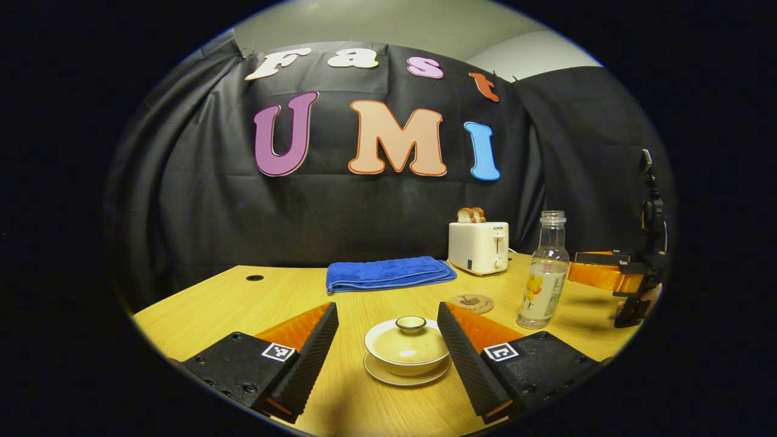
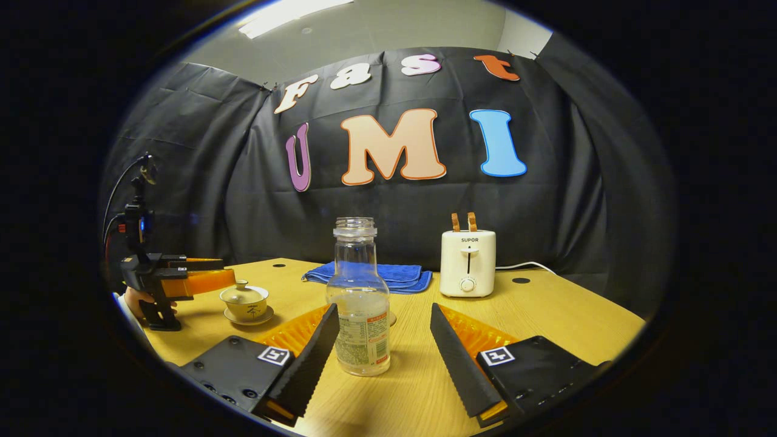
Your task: Open the teacup lid with one hand, grasp the water bottle and pour water into the teacup with the other hand; after pouring, place the water bottle on the coaster and then close the teacup lid.
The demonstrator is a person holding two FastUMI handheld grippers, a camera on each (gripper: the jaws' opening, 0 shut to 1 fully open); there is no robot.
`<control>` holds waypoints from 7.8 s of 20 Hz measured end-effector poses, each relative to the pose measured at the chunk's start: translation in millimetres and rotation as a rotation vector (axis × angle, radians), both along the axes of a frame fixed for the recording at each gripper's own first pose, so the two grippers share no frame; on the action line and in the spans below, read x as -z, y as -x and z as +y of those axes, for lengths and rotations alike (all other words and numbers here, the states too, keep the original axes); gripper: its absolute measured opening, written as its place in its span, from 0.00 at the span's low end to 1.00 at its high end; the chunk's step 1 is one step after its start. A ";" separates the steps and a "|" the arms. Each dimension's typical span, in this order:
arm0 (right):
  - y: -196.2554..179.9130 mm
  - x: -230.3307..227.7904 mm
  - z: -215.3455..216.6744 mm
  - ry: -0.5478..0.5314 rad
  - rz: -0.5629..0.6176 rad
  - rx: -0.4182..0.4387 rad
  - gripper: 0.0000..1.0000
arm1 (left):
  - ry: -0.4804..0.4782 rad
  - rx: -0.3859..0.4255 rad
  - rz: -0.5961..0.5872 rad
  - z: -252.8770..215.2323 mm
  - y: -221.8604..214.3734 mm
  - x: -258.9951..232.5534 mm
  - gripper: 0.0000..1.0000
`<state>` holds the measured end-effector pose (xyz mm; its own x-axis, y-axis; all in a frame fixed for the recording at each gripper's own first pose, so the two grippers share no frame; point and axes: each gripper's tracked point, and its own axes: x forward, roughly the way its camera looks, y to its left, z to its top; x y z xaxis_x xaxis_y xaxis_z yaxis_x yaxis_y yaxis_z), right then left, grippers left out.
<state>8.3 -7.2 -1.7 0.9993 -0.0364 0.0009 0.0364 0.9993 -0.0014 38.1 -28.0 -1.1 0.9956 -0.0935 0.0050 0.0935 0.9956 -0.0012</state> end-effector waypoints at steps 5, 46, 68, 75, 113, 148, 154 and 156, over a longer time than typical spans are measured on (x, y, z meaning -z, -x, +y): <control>-1.0 1.0 -0.6 0.000 0.001 0.001 0.96 | 0.003 0.001 0.001 0.6 -1.9 1.9 0.96; -5.0 -1.3 15.1 -0.004 0.002 -0.057 0.94 | -0.003 0.079 0.102 -25.9 -25.1 14.3 0.34; -10.0 -1.0 18.6 -0.005 0.006 -0.061 0.94 | 0.003 0.010 0.001 -7.7 -20.3 1.2 0.25; -22.3 1.5 25.8 -0.006 0.014 -0.073 0.94 | 0.002 -0.067 0.003 21.6 -9.1 1.8 0.25; -59.7 9.7 72.1 0.508 0.080 0.061 0.80 | 0.001 -0.313 0.010 135.5 33.9 3.1 0.25; -96.4 21.8 143.4 1.359 0.047 -0.045 0.79 | 0.003 -0.303 0.007 131.8 32.2 4.6 0.25; -95.9 26.4 149.3 1.426 0.041 -0.067 0.80 | 0.005 -0.303 0.007 131.4 31.9 4.9 0.25; -97.0 22.4 152.2 1.465 0.030 -0.071 0.78 | 0.005 -0.303 0.007 131.0 31.9 4.8 0.25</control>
